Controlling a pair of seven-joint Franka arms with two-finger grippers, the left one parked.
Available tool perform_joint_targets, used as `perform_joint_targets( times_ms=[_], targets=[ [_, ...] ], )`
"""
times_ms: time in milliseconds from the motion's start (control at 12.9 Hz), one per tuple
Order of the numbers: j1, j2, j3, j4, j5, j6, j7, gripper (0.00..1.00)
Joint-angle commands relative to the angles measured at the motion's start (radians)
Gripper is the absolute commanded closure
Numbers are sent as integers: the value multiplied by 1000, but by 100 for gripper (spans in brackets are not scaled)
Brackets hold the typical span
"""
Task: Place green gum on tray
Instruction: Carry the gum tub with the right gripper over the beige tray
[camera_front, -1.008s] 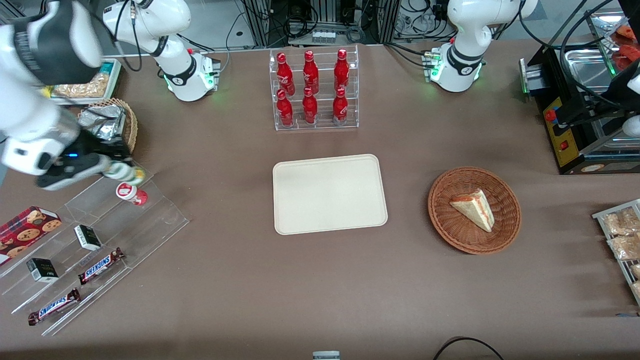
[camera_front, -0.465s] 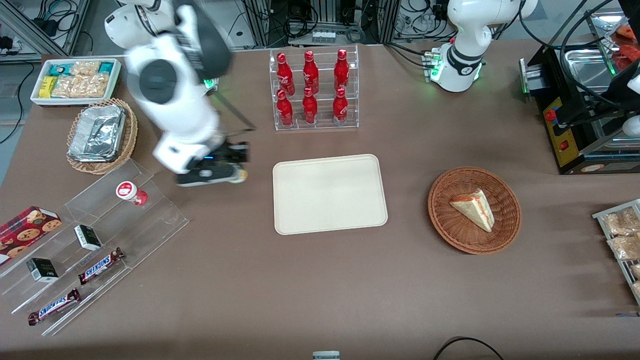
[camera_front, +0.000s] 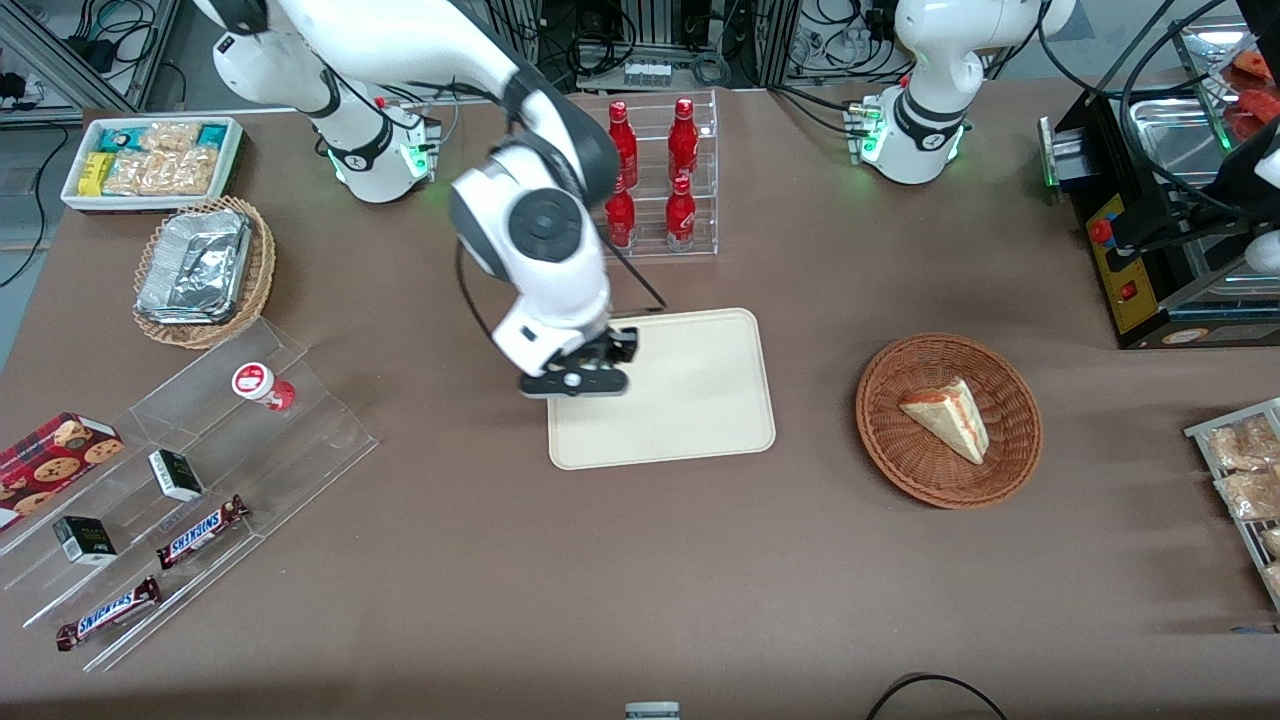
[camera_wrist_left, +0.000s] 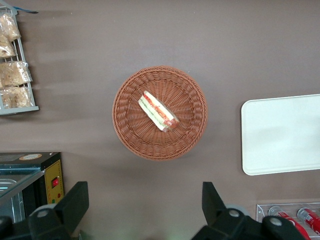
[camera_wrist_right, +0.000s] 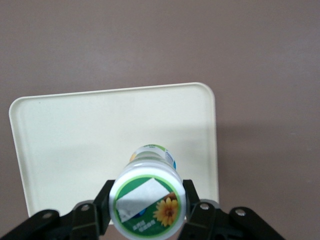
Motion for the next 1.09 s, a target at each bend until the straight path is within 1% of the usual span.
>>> perform_joint_targets(
  times_ms=[0,155,310,543,1008],
  targets=[
    [65,125,-15,64,21,98,97,100],
    [102,176,-15,64,19,170,145,100],
    [110,211,-16,59,16,197,150,100],
    [139,230,-15,55,21,206,150,100],
    [139,250,-15,52,25,224,150,100]
  ],
)
